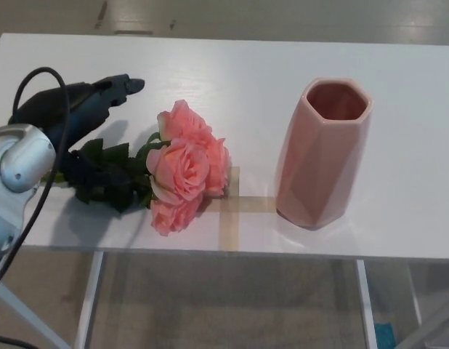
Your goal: Use the left hand to pick up the rose and then lift and insert it into the pink vase.
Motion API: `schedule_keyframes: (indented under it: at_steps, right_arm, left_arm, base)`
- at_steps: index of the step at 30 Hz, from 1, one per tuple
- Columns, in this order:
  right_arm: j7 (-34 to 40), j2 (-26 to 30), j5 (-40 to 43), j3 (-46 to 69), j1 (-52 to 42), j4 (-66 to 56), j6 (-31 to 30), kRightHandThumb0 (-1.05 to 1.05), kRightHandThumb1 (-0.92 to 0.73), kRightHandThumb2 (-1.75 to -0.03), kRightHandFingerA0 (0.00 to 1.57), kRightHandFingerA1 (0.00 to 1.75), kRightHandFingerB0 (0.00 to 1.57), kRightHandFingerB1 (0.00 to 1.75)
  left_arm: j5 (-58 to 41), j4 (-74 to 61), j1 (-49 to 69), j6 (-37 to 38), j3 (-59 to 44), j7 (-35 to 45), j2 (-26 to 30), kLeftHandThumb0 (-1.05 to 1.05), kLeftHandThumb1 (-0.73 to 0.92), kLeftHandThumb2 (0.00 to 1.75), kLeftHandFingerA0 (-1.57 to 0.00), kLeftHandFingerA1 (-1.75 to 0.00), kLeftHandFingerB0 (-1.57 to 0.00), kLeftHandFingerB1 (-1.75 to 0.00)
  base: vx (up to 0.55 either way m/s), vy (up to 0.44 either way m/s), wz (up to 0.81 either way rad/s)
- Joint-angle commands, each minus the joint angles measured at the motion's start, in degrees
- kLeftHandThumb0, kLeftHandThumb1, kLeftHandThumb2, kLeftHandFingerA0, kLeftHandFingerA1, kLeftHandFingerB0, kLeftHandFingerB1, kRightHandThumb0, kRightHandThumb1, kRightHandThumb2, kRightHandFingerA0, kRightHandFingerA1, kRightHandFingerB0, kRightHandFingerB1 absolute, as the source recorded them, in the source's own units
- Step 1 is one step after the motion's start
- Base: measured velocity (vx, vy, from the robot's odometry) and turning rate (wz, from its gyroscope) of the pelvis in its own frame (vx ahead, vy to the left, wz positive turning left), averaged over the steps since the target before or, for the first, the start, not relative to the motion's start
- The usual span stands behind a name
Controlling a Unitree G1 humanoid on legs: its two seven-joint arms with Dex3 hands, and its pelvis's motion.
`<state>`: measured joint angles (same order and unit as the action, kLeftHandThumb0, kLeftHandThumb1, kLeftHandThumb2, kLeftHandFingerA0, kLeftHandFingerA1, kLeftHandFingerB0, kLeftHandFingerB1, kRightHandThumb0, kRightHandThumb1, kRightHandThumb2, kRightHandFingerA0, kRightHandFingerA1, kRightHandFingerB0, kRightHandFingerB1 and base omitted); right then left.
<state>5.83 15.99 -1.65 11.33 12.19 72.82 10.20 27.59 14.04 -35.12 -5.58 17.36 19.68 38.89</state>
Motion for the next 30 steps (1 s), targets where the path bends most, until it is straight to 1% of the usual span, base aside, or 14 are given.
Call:
schedule_keyframes:
  at_steps: [1, 3, 5, 6, 7, 8, 9, 14, 24, 30]
  right_arm:
    - [-0.2, 0.3, 0.3, 0.1, -0.6, 0.3, 0.4, -0.19, -0.54, -0.56, 0.72, 0.52, 0.58, 0.46]
    - [-0.3, 0.5, 0.2, 0.1, -0.2, 0.4, 0.2, -0.19, -0.54, -0.56, 0.72, 0.52, 0.58, 0.46]
    - [-0.2, 0.4, 0.2, 0.1, 0.0, 0.5, 0.1, -0.19, -0.54, -0.55, 0.72, 0.52, 0.58, 0.46]
    - [-0.2, 0.5, 0.2, 0.1, 0.1, 0.4, 0.0, -0.19, -0.54, -0.55, 0.72, 0.52, 0.58, 0.46]
    - [-0.2, 0.5, 0.3, 0.2, 0.3, 0.5, -0.1, -0.19, -0.54, -0.55, 0.72, 0.52, 0.58, 0.46]
    - [-0.2, 0.5, 0.4, 0.3, 0.4, 0.5, -0.3, -0.19, -0.54, -0.55, 0.72, 0.52, 0.58, 0.46]
    - [0.0, 0.4, 0.3, 0.2, 0.5, 0.5, -0.3, -0.2, -0.54, -0.55, 0.72, 0.52, 0.58, 0.46]
    - [0.3, 0.3, 0.1, 0.1, 0.7, 0.5, -0.4, -0.2, -0.54, -0.55, 0.73, 0.52, 0.58, 0.46]
    - [0.1, 0.3, 0.2, 0.2, 1.2, 0.5, -0.6, -0.21, -0.54, -0.55, 0.73, 0.52, 0.6, 0.46]
    - [-0.2, 0.4, 0.5, 0.4, 1.7, 0.3, -0.7, -0.21, -0.54, -0.55, 0.72, 0.52, 0.6, 0.46]
  left_arm:
    - [2.8, 4.4, 0.1, 1.3, 1.8, -0.3, -1.4, -0.57, 0.36, 0.76, 0.0, -0.13, 0.0, -0.22]
    - [3.2, 5.7, -0.3, 1.7, 2.2, -0.4, -1.5, -0.54, 0.35, 0.74, 0.0, -0.13, 0.0, -0.22]
    - [3.8, 6.9, -0.7, 2.1, 2.9, -0.2, -1.5, -0.4, 0.3, 0.67, 0.0, -0.14, 0.0, -0.23]
    - [4.0, 7.2, -1.2, 2.0, 3.2, 0.5, -1.3, -0.24, 0.5, 0.55, 0.0, -0.12, 0.0, -0.24]
    - [4.1, 7.4, -1.4, 2.0, 3.4, 0.9, -1.3, -0.24, 0.5, 0.55, 0.0, -0.12, 0.0, -0.24]
    - [4.5, 9.0, -2.0, 2.5, 4.1, 1.1, -1.4, -0.13, 0.48, 0.73, 0.0, -0.08, 0.0, -0.21]
    - [4.7, 8.9, -2.4, 1.8, 4.6, 1.8, -1.7, -0.1, 0.49, 0.74, 0.0, -0.07, 0.0, -0.2]
    - [5.3, 10.1, -3.4, 1.2, 5.7, 2.2, -2.9, -0.07, 0.52, 0.76, 0.0, -0.06, 0.0, -0.18]
    - [7.8, 9.1, -4.3, -1.9, 8.1, 2.9, -6.9, -0.15, 0.5, 0.74, 0.0, -0.05, 0.0, -0.18]
    - [7.8, 9.4, -4.3, -1.8, 7.8, 2.1, -8.7, -0.22, 0.48, 0.73, 0.0, -0.04, 0.0, -0.17]
  base:
    - [0.0, 0.0, 0.0]
    - [0.0, 0.0, 0.0]
    - [0.0, 0.0, 0.0]
    - [0.0, 0.0, 0.0]
    - [0.0, 0.0, 0.0]
    - [0.0, 0.0, 0.0]
    - [0.0, 0.0, 0.0]
    - [0.0, 0.0, 0.0]
    - [0.0, 0.0, 0.0]
    - [0.0, 0.0, 0.0]
